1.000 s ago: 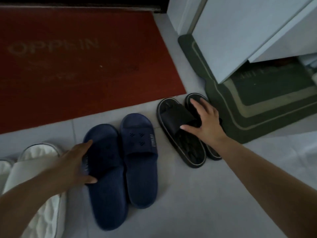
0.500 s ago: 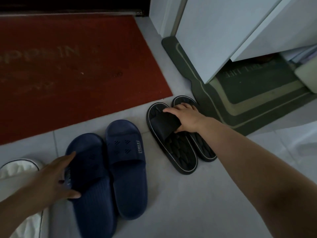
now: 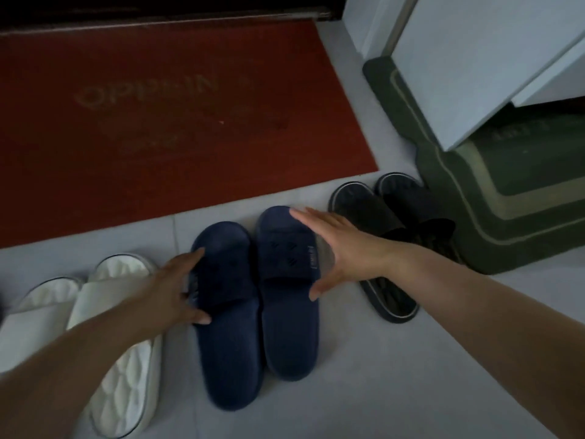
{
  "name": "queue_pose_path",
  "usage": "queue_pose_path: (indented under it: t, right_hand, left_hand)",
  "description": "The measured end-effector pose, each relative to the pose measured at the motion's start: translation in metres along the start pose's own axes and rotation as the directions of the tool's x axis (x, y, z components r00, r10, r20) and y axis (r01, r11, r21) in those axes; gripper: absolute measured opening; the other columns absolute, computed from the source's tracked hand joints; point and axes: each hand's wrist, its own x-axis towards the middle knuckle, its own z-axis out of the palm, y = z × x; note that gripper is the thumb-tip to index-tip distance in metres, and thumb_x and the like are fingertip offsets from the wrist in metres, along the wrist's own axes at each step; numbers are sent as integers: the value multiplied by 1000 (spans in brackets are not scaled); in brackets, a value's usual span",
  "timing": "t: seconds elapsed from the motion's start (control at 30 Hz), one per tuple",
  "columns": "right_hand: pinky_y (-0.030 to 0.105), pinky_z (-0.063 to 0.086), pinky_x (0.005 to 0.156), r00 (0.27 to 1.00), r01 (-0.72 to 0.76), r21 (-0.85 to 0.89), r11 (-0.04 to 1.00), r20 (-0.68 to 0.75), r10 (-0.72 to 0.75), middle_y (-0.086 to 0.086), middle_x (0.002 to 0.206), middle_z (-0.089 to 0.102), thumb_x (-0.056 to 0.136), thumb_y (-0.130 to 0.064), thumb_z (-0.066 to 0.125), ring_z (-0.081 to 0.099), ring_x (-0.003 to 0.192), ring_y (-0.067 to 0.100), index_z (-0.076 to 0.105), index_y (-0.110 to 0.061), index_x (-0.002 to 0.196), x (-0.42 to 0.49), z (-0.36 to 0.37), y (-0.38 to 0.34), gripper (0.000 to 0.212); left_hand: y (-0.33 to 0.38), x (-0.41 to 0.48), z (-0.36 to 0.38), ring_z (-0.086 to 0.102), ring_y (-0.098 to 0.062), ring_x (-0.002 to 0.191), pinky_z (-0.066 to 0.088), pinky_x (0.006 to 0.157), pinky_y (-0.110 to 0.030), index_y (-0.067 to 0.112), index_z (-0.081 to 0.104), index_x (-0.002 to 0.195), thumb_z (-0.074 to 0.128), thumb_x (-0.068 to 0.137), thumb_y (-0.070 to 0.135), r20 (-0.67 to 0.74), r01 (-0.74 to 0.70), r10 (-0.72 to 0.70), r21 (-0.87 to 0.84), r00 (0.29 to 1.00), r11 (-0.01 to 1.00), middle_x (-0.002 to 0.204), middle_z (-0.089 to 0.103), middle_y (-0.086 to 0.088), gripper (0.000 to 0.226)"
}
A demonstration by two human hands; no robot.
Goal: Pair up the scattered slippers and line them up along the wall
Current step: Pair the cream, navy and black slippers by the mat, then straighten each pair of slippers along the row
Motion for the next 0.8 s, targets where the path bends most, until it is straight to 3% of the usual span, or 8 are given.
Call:
queue_pose_path:
  t: [0.07,0.13,0.23,0.33,0.43,0.6,0.7,0.8]
  right_hand:
    - [35,10,115,999,15,107,994,28,-18,-20,155,-3,48,-62,79,-5,142,5,-9,-53,138,11,6,-14,126]
    - [33,13,115,999,0,75,997,51,-3,-14,157,0,54,-54,82,0,143,10,-7,-44,143,23,9,-21,127]
    - [26,21,111,997,-27,25,999,79,25,-6,157,14,59,-39,84,14,143,15,-4,-34,146,35,11,-22,124]
    - [17,24,101,995,-50,54,997,88,45,-9,154,23,62,-30,84,24,140,12,-2,-33,146,35,9,-17,121]
    - [19,24,103,993,-52,42,998,108,47,-10,154,23,62,-29,84,24,140,11,-3,-34,146,32,6,-12,121]
    - [18,25,99,994,-36,43,998,105,31,-9,153,25,59,-29,86,26,138,10,-3,-36,146,37,3,-9,124]
    - [18,24,96,996,-6,-3,1000,86,6,-11,152,26,58,-30,86,26,137,10,-2,-39,145,41,2,-6,124]
    - [20,26,99,996,23,-5,1000,90,-23,-11,151,27,58,-27,87,25,137,11,-1,-40,145,42,0,-5,124]
  left_hand:
    - [5,0,-2,28,-17,136,40,105,-36,22,20,144,83,55,-5,4,1,-1,-3,1000,1000,151,21,-2,113]
    - [7,1,-3,27,-14,135,40,103,-30,24,18,145,83,57,0,7,-5,5,17,1000,1000,151,20,1,112]
    - [7,0,-4,25,-12,136,38,106,-32,27,16,145,83,59,5,17,-7,7,34,1000,999,152,20,3,112]
    - [8,0,-4,27,-9,133,39,103,-30,27,17,145,82,61,5,4,3,-3,4,1000,1000,151,22,3,109]
    - [14,6,-5,28,-12,135,37,108,-35,26,19,145,81,64,9,-46,-3,4,23,999,1000,151,25,1,103]
    - [23,18,-5,25,-14,138,28,98,-17,27,15,145,77,70,14,-11,-10,12,157,1000,987,154,21,2,98]
    - [24,18,-3,23,-13,139,29,106,-21,27,11,146,73,74,9,22,23,-26,104,999,994,155,17,3,97]
    - [29,13,2,18,-12,142,23,117,-36,26,3,146,69,77,7,79,46,-54,100,995,994,157,8,5,97]
